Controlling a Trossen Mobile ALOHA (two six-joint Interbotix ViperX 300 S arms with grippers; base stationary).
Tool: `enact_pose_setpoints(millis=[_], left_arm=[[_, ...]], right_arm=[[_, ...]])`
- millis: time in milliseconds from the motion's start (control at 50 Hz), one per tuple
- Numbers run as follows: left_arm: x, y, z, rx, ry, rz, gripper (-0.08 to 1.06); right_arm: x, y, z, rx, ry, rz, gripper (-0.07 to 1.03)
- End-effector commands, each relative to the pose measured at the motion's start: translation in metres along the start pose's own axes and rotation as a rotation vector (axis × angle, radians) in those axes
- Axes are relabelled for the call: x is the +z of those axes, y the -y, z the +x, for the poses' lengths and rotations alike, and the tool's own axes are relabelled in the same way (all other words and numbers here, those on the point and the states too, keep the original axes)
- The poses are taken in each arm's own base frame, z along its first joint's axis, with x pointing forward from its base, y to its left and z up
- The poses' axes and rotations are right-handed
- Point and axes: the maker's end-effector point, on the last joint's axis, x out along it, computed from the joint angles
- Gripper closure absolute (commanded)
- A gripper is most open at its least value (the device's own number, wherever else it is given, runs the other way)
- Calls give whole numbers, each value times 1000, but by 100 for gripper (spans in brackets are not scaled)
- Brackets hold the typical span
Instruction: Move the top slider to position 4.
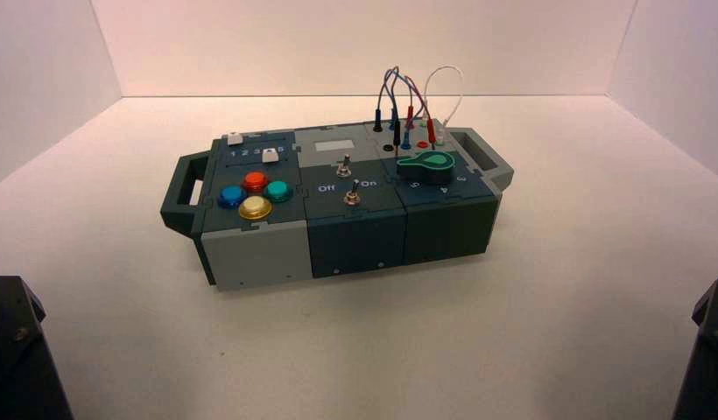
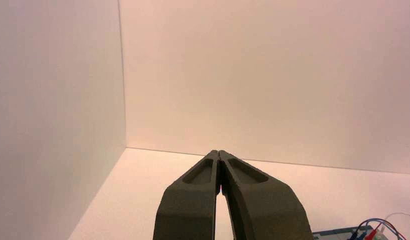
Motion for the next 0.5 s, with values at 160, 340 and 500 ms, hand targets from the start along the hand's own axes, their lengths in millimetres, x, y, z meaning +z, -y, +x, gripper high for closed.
enact_pose_setpoints(millis=[160,340,500], left_arm=[[5,0,1,3,6,-2,101],[5,0,1,1,5,-2,101],[-1,0,9,7,-37,-2,101]], right_arm=[[7,0,1,-1,9,2,99],[7,0,1,0,9,5,99],[6,-1,1,6,5,14,99]])
